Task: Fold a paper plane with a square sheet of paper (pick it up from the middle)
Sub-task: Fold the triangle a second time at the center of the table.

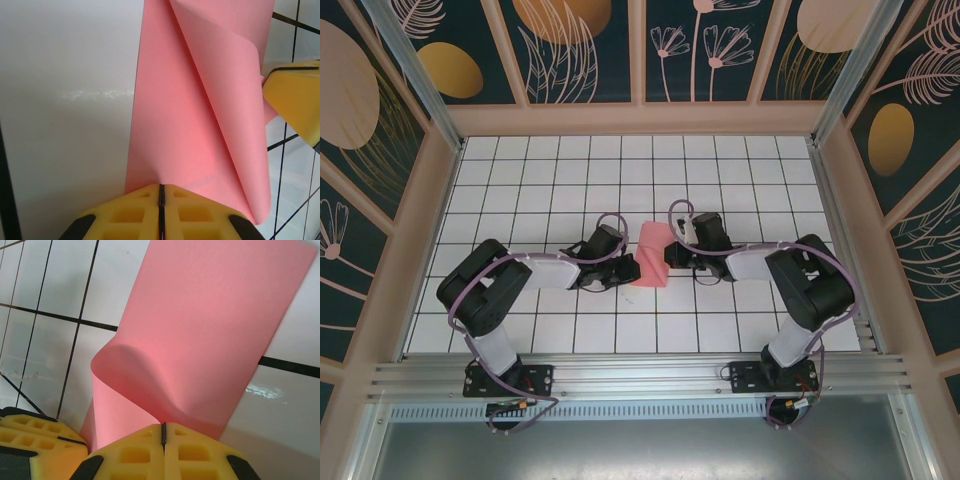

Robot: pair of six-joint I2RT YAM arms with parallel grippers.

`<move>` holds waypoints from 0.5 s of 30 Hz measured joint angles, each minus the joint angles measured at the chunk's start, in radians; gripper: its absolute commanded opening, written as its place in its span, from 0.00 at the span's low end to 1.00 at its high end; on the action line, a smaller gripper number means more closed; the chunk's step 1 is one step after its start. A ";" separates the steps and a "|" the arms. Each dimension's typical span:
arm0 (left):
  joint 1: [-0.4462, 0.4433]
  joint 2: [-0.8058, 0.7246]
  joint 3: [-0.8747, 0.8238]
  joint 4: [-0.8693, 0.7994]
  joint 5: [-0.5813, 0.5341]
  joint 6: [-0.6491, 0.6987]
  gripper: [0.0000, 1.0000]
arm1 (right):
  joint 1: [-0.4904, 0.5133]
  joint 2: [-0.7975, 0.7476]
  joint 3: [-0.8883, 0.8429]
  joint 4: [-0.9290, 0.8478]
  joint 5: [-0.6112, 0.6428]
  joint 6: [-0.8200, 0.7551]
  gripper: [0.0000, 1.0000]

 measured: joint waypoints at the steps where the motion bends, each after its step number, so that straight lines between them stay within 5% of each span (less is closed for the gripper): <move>1: 0.000 0.000 0.000 0.000 0.000 0.000 0.12 | -0.001 0.002 0.003 -0.001 0.000 -0.006 0.00; 15: 0.000 0.002 0.012 -0.016 -0.005 0.000 0.14 | -0.001 0.019 0.016 -0.029 -0.021 -0.018 0.00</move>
